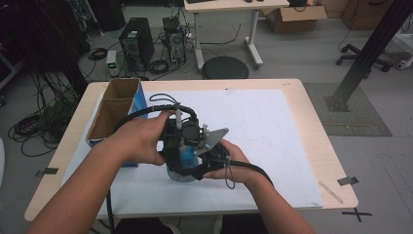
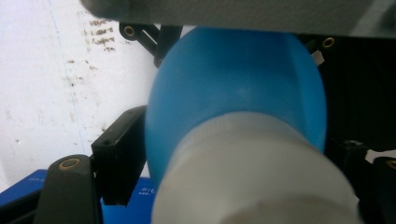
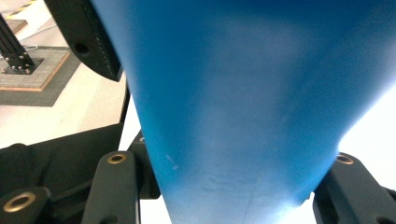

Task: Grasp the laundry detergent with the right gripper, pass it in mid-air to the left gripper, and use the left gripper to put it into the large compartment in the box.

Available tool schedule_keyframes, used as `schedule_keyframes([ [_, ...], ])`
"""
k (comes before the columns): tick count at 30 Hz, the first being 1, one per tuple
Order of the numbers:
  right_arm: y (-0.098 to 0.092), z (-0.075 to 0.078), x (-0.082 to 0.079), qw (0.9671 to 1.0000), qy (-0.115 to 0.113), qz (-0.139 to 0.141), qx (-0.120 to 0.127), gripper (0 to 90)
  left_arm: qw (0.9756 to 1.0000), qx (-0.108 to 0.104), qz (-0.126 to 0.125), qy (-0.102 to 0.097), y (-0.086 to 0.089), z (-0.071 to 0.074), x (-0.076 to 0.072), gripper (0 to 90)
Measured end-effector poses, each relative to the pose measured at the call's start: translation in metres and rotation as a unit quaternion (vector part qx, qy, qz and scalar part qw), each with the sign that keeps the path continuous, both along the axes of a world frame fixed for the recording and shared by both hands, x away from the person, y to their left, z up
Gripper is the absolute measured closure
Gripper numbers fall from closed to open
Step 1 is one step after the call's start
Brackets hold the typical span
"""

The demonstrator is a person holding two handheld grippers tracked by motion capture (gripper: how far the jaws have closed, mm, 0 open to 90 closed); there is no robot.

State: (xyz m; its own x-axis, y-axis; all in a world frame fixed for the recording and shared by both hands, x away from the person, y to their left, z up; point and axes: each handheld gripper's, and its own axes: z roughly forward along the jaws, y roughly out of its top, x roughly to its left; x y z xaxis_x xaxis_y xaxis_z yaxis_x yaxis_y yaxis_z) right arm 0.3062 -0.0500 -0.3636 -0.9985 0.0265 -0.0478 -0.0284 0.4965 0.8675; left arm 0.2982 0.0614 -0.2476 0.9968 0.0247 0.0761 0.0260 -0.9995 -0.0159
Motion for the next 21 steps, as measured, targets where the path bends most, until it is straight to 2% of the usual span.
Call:
schedule_keyframes([
  [6,0.0001,-0.0002,-0.0002,1.0,-0.003,0.002,-0.003,45.8,1.0,0.002,0.001,0.0,-0.0006,-0.0007,-0.0006,26.4],
  [7,0.0005,0.0001,-0.0013,1.0,0.004,0.002,-0.001,45.8,1.0,0.001,0.002,0.0,-0.0006,-0.0009,-0.0006,26.8],
  [14,0.001,0.0012,-0.001,1.0,0.005,0.003,0.003,45.8,1.0,0.004,-0.004,0.002,-0.0017,-0.0001,-0.0006,37.4],
  [21,0.0009,-0.0002,-0.0013,0.9999,0.012,0.001,0.003,45.9,0.9999,0.012,-0.003,0.0,-0.0031,-0.0022,0.0,37.9],
])
